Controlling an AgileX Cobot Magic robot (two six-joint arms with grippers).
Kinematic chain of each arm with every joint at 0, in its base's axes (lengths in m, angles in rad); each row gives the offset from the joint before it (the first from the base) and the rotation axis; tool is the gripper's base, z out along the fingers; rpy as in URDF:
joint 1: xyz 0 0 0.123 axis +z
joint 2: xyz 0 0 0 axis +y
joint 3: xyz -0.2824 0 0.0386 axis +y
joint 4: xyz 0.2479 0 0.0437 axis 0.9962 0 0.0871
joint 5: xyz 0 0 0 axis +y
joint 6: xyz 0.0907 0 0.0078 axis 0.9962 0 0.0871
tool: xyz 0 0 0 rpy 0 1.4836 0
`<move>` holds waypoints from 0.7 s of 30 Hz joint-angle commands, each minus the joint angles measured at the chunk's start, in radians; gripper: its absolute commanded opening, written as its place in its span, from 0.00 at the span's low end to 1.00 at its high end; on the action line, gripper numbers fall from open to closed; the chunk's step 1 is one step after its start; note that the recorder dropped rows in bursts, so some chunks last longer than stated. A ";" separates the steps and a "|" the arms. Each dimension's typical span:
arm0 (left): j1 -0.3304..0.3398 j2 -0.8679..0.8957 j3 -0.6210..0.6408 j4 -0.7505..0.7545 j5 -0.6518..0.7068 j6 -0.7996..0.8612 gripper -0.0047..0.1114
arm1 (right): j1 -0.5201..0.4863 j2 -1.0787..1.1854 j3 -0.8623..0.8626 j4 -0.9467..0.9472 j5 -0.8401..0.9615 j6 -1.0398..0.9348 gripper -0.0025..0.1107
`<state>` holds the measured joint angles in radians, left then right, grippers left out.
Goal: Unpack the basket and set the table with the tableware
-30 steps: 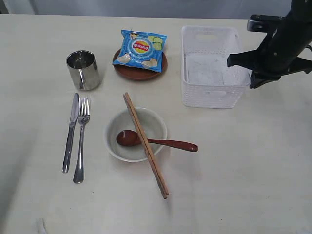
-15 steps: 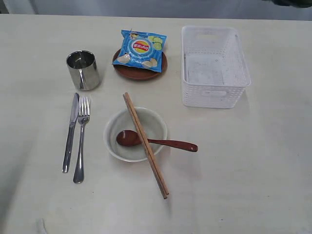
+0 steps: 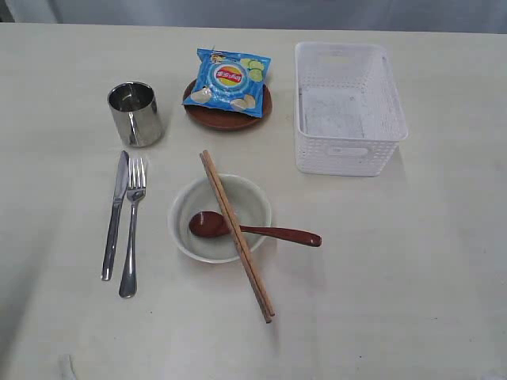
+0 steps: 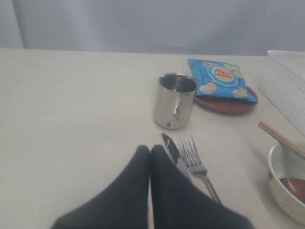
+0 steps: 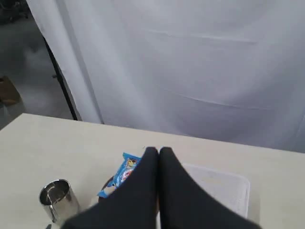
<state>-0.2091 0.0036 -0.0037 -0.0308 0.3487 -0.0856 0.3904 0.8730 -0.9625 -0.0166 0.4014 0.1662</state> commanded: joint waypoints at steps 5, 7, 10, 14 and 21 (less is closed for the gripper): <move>-0.005 -0.004 0.004 0.001 -0.002 0.003 0.04 | 0.001 -0.100 0.003 0.001 -0.007 0.002 0.02; -0.005 -0.004 0.004 0.001 -0.002 0.003 0.04 | -0.002 -0.122 0.003 0.001 -0.007 0.002 0.02; -0.005 -0.004 0.004 0.001 -0.002 0.003 0.04 | -0.005 -0.174 0.003 -0.003 -0.005 0.002 0.02; -0.005 -0.004 0.004 0.001 -0.002 0.003 0.04 | -0.005 -0.261 0.003 -0.014 0.005 -0.003 0.02; -0.005 -0.004 0.004 0.001 -0.002 0.003 0.04 | -0.005 -0.407 0.123 -0.197 0.056 -0.037 0.02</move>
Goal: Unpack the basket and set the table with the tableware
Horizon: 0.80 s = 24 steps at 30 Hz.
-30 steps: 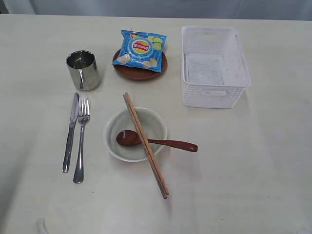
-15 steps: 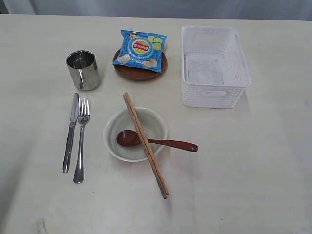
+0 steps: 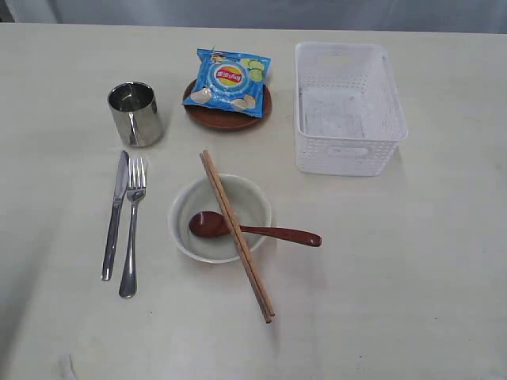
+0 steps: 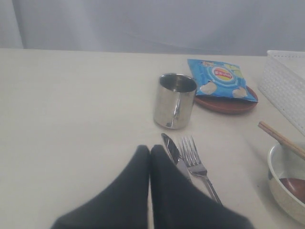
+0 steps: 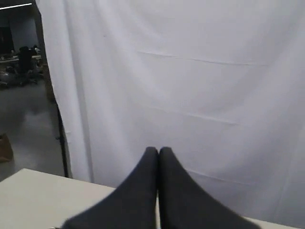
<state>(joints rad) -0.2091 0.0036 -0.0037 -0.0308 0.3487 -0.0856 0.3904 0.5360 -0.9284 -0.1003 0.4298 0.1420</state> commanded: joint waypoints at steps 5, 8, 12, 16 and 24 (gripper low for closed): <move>-0.005 -0.004 0.004 0.001 -0.002 0.003 0.04 | -0.007 -0.124 0.274 -0.228 0.012 -0.008 0.02; -0.005 -0.004 0.004 0.001 -0.002 0.003 0.04 | -0.042 -0.126 0.386 -0.224 -0.053 0.037 0.02; -0.005 -0.004 0.004 0.001 -0.002 0.003 0.04 | -0.125 -0.145 0.495 -0.215 -0.146 0.158 0.02; -0.005 -0.004 0.004 0.001 -0.002 0.003 0.04 | -0.168 -0.216 0.577 -0.211 -0.167 0.188 0.02; -0.005 -0.004 0.004 0.001 -0.002 0.003 0.04 | -0.277 -0.391 0.745 -0.167 -0.167 0.202 0.02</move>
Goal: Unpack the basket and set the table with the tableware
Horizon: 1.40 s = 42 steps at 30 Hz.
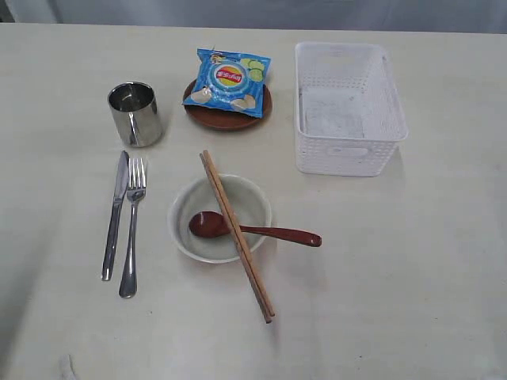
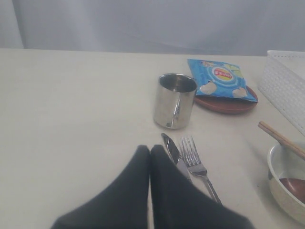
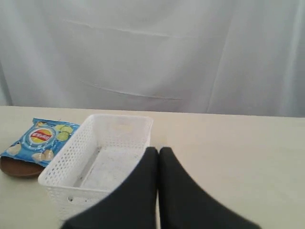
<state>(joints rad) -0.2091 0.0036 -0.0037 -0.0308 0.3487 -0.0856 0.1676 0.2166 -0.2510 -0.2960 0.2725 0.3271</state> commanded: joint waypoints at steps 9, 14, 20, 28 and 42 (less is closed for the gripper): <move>-0.005 -0.004 0.004 0.001 -0.002 0.003 0.04 | -0.085 -0.217 0.136 0.032 -0.004 0.017 0.02; -0.005 -0.004 0.004 0.001 -0.002 0.003 0.04 | -0.085 -0.217 0.172 0.148 0.005 -0.047 0.02; -0.005 -0.004 0.004 0.001 -0.002 0.003 0.04 | -0.085 -0.217 0.251 0.254 -0.037 -0.159 0.02; -0.005 -0.004 0.004 0.001 -0.002 0.003 0.04 | -0.085 -0.217 0.251 0.137 0.053 -0.149 0.02; -0.005 -0.004 0.004 0.001 -0.002 0.003 0.04 | -0.085 -0.217 0.251 0.140 0.069 -0.100 0.02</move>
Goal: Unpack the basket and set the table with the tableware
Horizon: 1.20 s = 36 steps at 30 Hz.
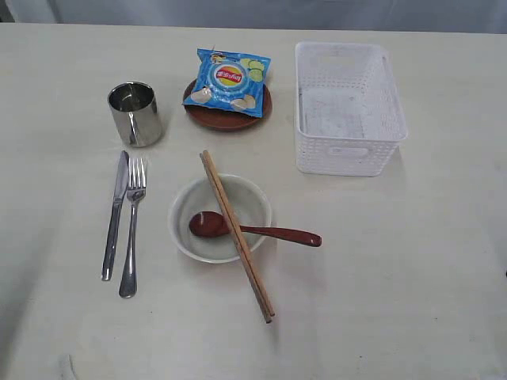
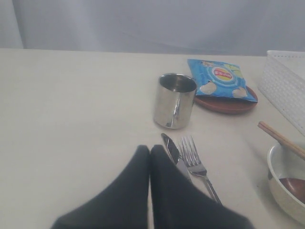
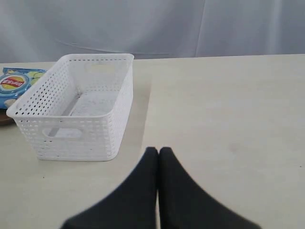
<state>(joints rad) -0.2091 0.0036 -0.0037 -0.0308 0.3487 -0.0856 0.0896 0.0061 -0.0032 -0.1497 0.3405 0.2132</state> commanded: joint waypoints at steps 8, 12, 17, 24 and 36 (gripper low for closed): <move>-0.005 -0.004 0.004 0.001 -0.002 0.003 0.04 | -0.007 -0.006 0.003 -0.007 0.017 0.022 0.02; -0.005 -0.004 0.004 0.001 -0.002 0.003 0.04 | -0.007 -0.006 0.003 -0.007 0.017 0.022 0.02; -0.005 -0.004 0.004 0.001 -0.002 0.003 0.04 | -0.007 -0.006 0.003 -0.007 0.017 0.005 0.02; -0.005 -0.004 0.004 0.001 -0.002 0.003 0.04 | -0.007 -0.006 0.003 -0.009 0.014 0.003 0.02; -0.005 -0.004 0.004 0.001 -0.002 0.003 0.04 | -0.007 -0.006 0.003 0.165 -0.118 -0.182 0.02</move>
<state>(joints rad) -0.2091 0.0036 -0.0037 -0.0308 0.3487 -0.0856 0.0896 0.0061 -0.0032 -0.0747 0.2493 0.1573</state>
